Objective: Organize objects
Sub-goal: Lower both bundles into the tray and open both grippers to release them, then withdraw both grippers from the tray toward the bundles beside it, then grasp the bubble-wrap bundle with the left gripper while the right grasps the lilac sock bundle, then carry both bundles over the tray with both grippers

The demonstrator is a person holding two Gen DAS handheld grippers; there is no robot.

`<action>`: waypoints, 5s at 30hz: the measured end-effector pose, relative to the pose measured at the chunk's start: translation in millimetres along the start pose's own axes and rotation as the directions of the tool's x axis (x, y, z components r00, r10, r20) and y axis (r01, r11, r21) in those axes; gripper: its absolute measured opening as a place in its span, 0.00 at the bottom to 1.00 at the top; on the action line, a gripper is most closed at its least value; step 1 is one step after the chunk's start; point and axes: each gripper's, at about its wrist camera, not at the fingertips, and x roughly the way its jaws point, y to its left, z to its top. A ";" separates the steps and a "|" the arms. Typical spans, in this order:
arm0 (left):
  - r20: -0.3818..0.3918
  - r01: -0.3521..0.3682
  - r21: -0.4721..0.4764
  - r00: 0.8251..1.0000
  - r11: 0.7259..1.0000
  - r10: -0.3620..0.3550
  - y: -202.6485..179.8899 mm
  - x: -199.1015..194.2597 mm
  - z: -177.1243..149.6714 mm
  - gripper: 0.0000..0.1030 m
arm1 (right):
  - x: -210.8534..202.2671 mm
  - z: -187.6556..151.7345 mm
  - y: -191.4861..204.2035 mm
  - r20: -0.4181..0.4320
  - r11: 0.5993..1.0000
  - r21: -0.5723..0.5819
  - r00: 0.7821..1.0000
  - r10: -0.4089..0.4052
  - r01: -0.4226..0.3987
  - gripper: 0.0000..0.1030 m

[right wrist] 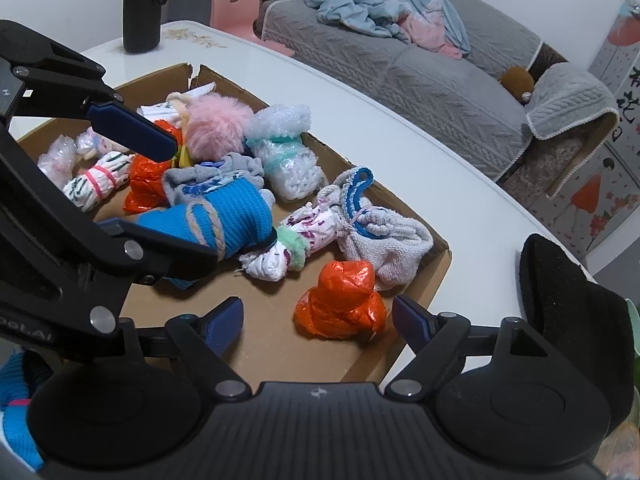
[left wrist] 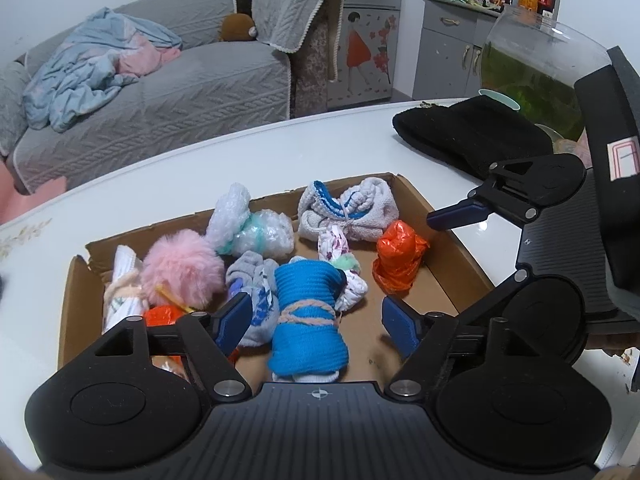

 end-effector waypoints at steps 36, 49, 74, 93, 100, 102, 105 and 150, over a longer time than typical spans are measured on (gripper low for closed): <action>0.122 -0.063 -0.184 0.989 0.981 0.086 48.1 -149.9 -129.0 0.91 | -94.5 -75.2 59.3 0.174 0.924 0.369 0.984 0.038 -0.101 0.99; 0.122 0.094 -0.314 0.991 0.945 -0.058 24.7 -142.2 -181.3 0.92 | -94.2 -111.2 81.0 0.228 0.872 0.466 0.973 0.044 -0.149 0.99; 0.205 0.095 -0.401 0.979 0.911 -0.012 62.9 -133.3 -231.1 0.89 | -104.8 -108.4 171.5 0.408 0.974 -0.013 0.888 0.212 -0.227 0.95; 0.269 0.143 -0.379 0.962 0.915 -0.039 86.0 -134.3 -248.7 0.91 | -78.4 -106.1 177.4 0.349 0.956 -0.136 0.891 0.291 -0.259 0.65; 0.286 0.168 -0.341 0.956 0.925 -0.068 82.4 -138.5 -250.2 0.91 | -77.5 -109.6 174.4 0.364 0.955 -0.118 0.882 0.298 -0.274 0.54; 0.291 0.179 -0.337 0.954 0.924 -0.079 80.7 -139.9 -249.8 0.91 | -76.3 -109.0 174.2 0.365 0.954 -0.116 0.882 0.299 -0.275 0.54; 0.294 0.188 -0.321 0.951 0.928 -0.091 76.3 -141.3 -248.4 0.91 | -76.1 -109.1 173.9 0.365 0.954 -0.117 0.882 0.299 -0.275 0.54; 0.268 0.066 -0.066 0.962 0.996 -0.046 49.9 -140.1 -75.5 0.58 | -150.4 -35.2 52.1 0.488 0.992 -0.034 0.864 0.124 -0.124 0.53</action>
